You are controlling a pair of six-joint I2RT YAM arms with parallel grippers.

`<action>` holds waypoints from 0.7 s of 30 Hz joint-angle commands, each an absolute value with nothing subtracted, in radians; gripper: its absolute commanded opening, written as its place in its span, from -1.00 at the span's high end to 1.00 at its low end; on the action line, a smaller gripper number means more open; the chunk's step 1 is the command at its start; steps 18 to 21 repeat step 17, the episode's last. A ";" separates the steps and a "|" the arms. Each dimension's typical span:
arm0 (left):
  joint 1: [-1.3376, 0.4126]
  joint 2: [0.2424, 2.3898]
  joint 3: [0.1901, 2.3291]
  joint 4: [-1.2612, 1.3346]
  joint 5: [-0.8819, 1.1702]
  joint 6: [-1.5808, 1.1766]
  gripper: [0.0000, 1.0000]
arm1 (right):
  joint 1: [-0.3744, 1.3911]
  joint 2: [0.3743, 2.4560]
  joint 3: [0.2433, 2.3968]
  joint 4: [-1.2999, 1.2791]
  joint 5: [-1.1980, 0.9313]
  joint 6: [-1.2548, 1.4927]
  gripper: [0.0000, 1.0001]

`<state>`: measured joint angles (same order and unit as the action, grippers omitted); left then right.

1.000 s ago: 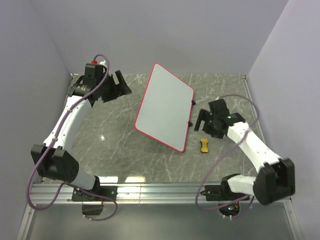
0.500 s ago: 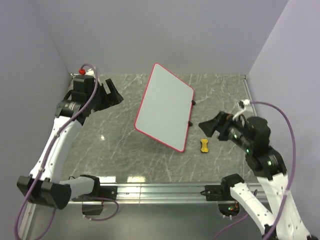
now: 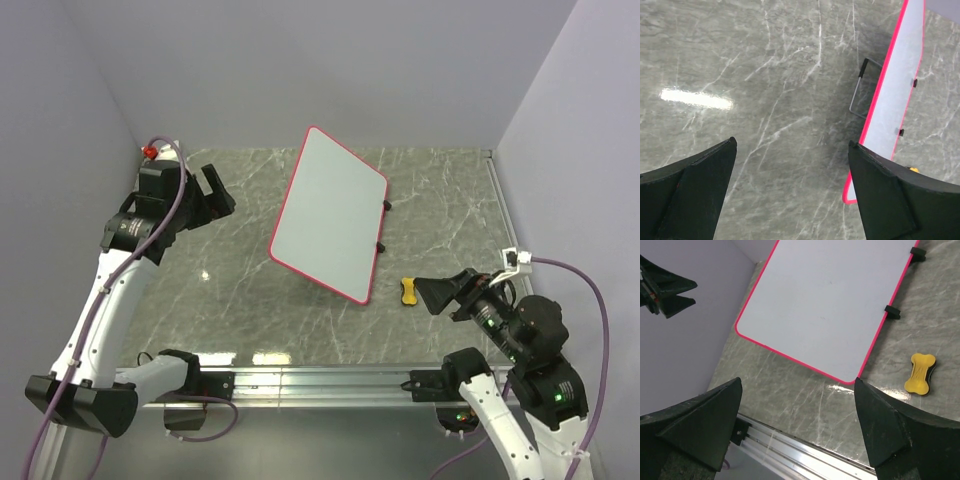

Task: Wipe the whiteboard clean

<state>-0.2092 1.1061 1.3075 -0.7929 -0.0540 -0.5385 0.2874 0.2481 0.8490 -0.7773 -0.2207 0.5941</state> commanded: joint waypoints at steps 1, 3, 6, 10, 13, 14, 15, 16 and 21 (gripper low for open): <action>-0.227 1.095 1.348 -0.804 -0.115 -0.526 -0.99 | 0.284 0.210 0.850 -0.785 -0.206 0.603 -0.99; -0.230 1.094 1.348 -0.805 -0.138 -0.523 -0.99 | 0.282 0.199 0.848 -0.784 -0.207 0.604 -0.99; -0.239 1.095 1.358 -0.816 -0.166 -0.522 -0.99 | 0.282 0.187 0.845 -0.790 -0.213 0.614 -0.99; -0.248 1.101 1.362 -0.807 -0.182 -0.511 -0.99 | 0.284 0.170 0.841 -0.793 -0.219 0.626 -1.00; -0.258 1.109 1.367 -0.795 -0.219 -0.509 -0.99 | 0.284 0.152 0.827 -0.775 -0.213 0.637 -0.99; -0.258 1.108 1.370 -0.795 -0.238 -0.511 -0.99 | 0.284 0.149 0.818 -0.770 -0.210 0.640 -0.99; -0.259 1.108 1.377 -0.796 -0.267 -0.514 -0.99 | 0.282 0.150 0.816 -0.769 -0.210 0.641 -0.99; -0.261 1.111 1.379 -0.801 -0.331 -0.523 -0.99 | 0.284 0.159 0.818 -0.773 -0.207 0.643 -0.99; -0.261 1.114 1.382 -0.808 -0.378 -0.534 -0.95 | 0.284 0.167 0.827 -0.778 -0.206 0.643 -0.99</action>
